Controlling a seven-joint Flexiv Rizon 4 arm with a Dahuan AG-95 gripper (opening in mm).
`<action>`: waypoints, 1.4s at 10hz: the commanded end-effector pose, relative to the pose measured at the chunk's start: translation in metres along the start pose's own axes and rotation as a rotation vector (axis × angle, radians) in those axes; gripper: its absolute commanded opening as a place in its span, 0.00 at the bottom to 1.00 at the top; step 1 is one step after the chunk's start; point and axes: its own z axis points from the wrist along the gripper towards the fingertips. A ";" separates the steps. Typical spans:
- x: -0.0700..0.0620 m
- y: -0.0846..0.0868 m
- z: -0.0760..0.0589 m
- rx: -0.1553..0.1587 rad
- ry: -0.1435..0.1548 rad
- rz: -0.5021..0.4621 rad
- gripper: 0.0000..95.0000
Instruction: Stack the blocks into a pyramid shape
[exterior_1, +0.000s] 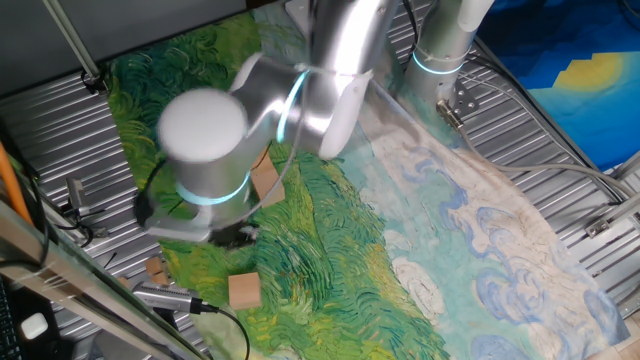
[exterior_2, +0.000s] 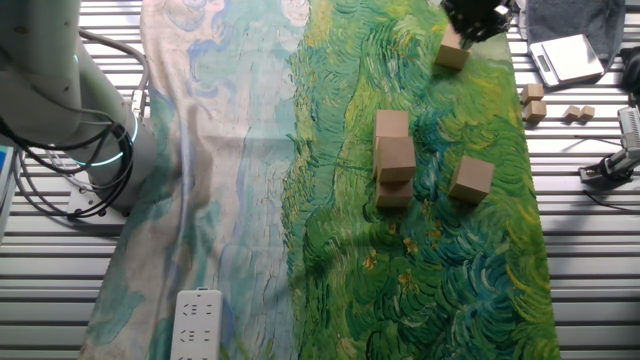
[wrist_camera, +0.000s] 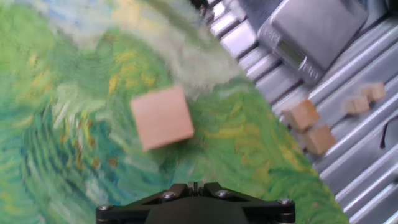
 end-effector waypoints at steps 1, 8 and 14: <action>0.005 0.002 0.002 0.006 -0.020 0.003 0.00; -0.010 0.003 0.027 0.003 -0.063 0.036 0.00; -0.016 0.012 0.034 0.006 -0.122 0.044 0.40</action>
